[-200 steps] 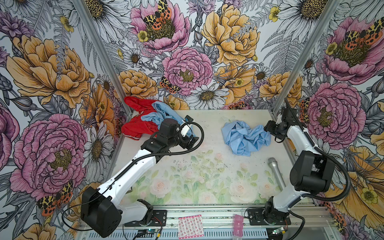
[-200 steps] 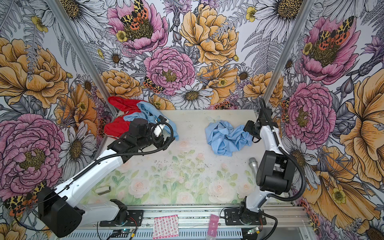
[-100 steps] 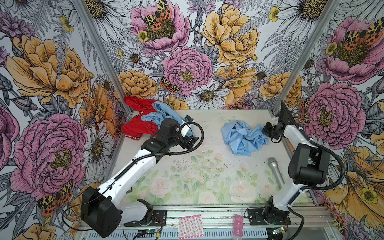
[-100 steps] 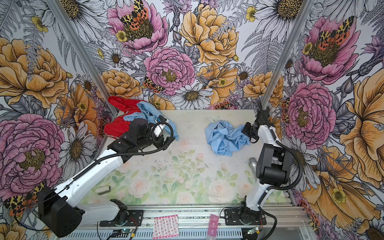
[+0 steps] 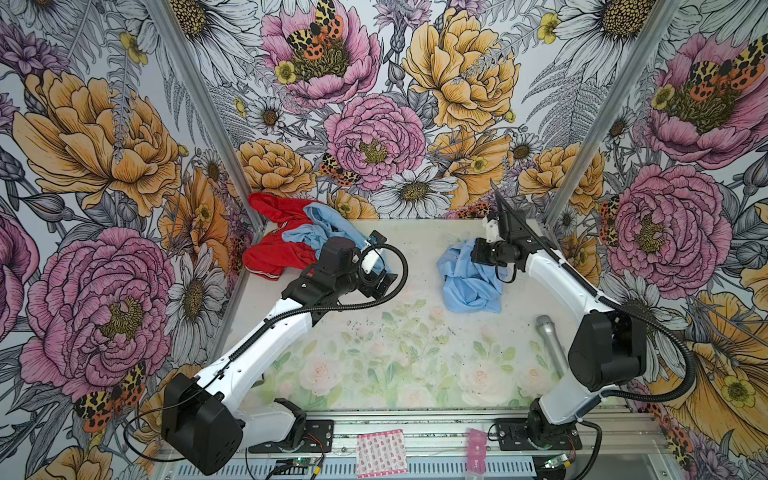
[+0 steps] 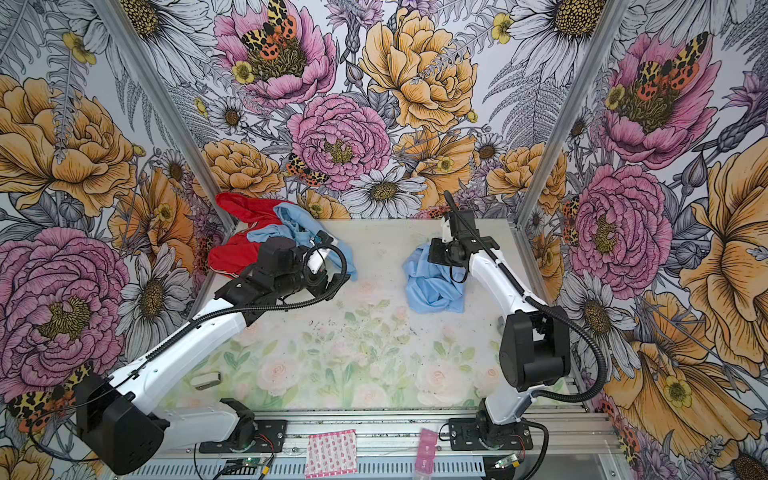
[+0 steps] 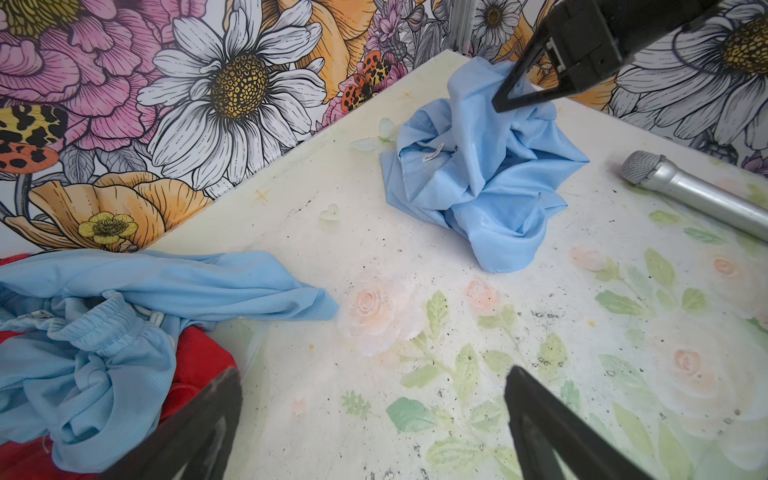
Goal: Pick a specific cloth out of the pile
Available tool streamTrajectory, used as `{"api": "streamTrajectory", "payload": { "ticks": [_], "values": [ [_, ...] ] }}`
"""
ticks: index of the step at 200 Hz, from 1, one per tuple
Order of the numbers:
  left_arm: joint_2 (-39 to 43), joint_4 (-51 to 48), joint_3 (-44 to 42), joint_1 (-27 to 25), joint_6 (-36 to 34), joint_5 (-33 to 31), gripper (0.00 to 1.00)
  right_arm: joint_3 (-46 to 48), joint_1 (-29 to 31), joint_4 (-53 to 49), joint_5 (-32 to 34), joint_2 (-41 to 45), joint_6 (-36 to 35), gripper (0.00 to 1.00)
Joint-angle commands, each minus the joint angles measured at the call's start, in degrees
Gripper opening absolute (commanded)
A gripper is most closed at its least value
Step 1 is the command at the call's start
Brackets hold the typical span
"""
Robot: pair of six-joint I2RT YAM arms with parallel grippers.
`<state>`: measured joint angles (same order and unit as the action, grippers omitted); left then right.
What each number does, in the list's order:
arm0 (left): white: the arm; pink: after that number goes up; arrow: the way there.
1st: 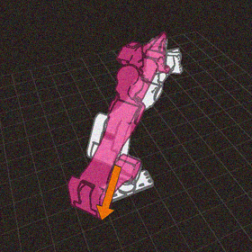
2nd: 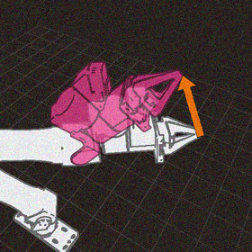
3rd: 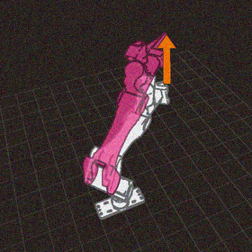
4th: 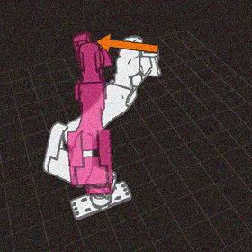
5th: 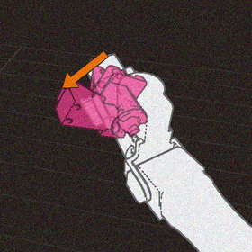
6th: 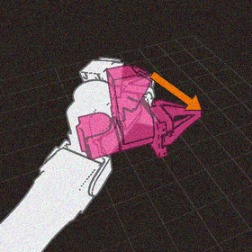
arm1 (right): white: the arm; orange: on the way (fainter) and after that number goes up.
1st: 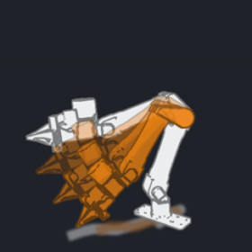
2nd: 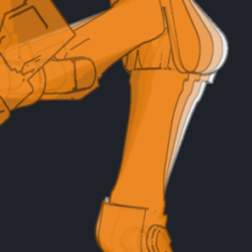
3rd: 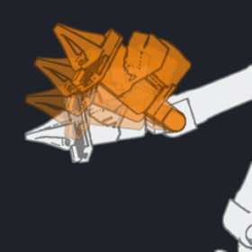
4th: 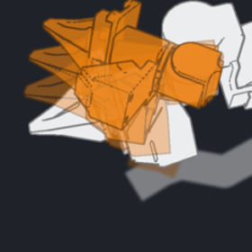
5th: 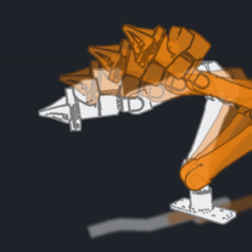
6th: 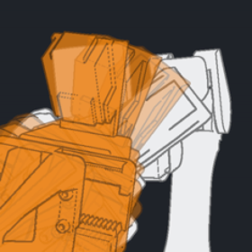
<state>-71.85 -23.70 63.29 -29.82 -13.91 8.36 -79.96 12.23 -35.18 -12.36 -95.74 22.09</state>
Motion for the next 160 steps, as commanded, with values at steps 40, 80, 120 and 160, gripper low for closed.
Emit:
{"api": "streamTrajectory", "payload": {
  "ticks": [40, 80, 120, 160],
  "values": [
    [1.0, 0.8, -1.0, 0.2, -1.2, -1.9, 0.99, 9.0, 7.4, 6.7, 5.9, -9.7, 4.4, 0.00],
    [0.8, 0.8, -0.8, 0.2, -1.0, -1.5, 0.99, 11.9, 7.5, 8.7, 4.8, -9.2, 3.7, 0.47],
    [1.0, 0.7, -0.9, 0.2, -1.2, -1.8, 0.99, 12.4, 7.7, 8.1, 3.4, 2.6, -0.8, 0.83],
    [0.8, 0.8, -0.9, 0.3, -1.2, -1.9, 0.99, 12.2, 9.2, 3.1, 12.4, 10.3, -13.7, 0.98]
  ]
}}
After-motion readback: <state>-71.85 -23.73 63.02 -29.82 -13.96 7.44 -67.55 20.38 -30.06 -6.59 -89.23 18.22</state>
